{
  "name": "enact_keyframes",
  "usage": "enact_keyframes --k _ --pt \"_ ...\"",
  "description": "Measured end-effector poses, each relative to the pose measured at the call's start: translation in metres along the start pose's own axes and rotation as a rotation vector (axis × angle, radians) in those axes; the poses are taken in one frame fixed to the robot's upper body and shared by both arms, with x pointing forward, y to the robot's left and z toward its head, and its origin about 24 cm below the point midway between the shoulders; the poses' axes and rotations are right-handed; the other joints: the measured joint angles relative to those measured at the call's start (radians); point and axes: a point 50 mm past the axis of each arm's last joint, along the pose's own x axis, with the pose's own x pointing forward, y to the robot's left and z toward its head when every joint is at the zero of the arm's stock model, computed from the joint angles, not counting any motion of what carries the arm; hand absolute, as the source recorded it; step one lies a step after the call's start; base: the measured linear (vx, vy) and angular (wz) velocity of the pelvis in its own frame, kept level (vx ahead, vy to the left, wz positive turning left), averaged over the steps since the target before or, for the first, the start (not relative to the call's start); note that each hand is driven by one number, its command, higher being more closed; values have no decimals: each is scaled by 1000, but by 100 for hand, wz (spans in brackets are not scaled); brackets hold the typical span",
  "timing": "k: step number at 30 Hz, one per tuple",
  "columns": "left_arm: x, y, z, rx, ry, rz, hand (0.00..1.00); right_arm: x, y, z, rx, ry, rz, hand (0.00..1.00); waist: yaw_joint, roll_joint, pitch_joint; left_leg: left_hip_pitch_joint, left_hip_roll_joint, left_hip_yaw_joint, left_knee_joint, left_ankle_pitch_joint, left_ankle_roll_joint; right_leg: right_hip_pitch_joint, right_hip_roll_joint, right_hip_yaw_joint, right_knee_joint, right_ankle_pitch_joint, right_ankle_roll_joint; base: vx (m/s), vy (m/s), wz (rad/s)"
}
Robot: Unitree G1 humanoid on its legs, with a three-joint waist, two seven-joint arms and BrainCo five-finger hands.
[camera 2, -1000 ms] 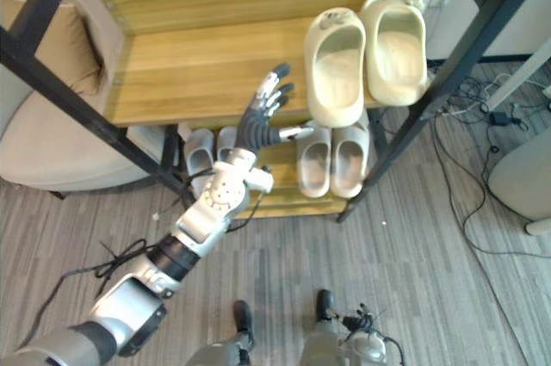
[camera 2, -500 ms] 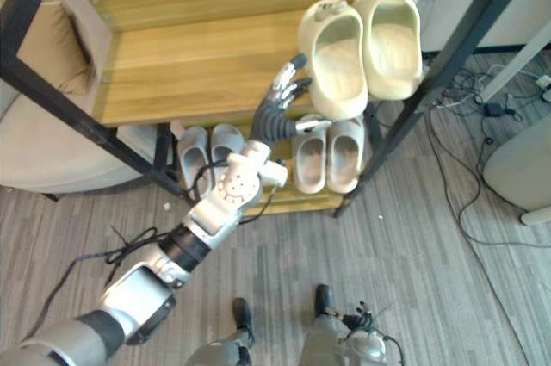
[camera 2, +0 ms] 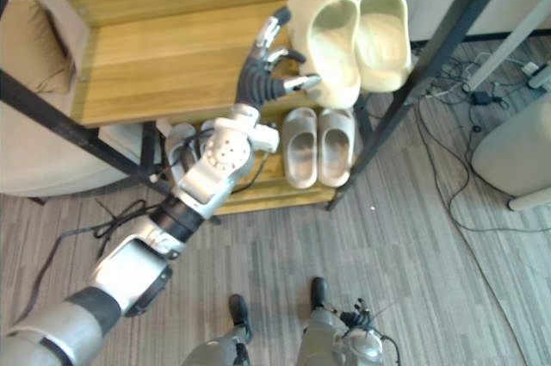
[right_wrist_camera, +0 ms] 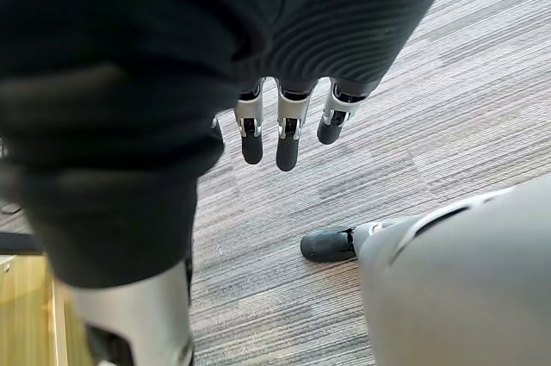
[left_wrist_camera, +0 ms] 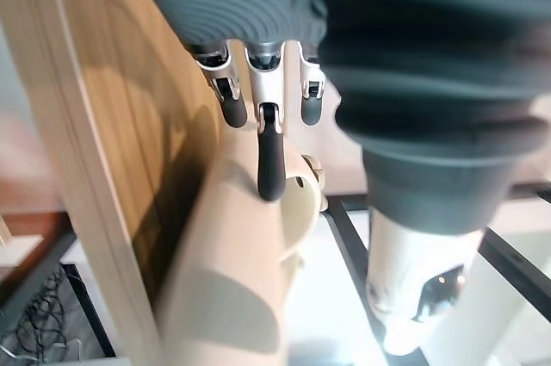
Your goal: Organize the slippers on the shoe rack
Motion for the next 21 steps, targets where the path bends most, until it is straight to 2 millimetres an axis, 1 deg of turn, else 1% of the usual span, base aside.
enact_keyframes --k 4,5,7,15,18,21 --pt "6 19 -1 4 16 58 0 0 0 -1 0 4 1 0 -8 -1 0 -8 -1 0 0 0 0 -9 0 4 0 2 -1 9 -1 0" --pt "6 21 -1 5 18 63 0 0 0 -1 0 4 2 0 -8 -2 0 -11 -1 0 0 0 0 -14 0 6 0 3 -2 12 1 -5" --pt "9 34 -1 27 22 95 0 0 -1 -1 -1 3 0 0 -9 -4 1 -16 -2 5 0 0 0 -19 1 12 -6 10 -2 19 2 -7" --pt "11 53 -1 57 38 143 0 0 0 -2 -2 7 1 0 -13 -4 1 -14 -3 5 0 0 1 -18 2 21 -5 11 -3 7 0 -1" --pt "11 56 -2 59 43 157 0 0 0 -2 -2 4 2 0 -14 -4 1 -13 -4 -1 0 0 1 -15 2 19 -5 11 -3 9 2 2" --pt "11 55 1 56 31 155 0 0 0 -3 -3 7 3 0 -15 -4 1 -13 -8 -9 0 2 2 -12 1 12 -5 11 -3 23 6 7"
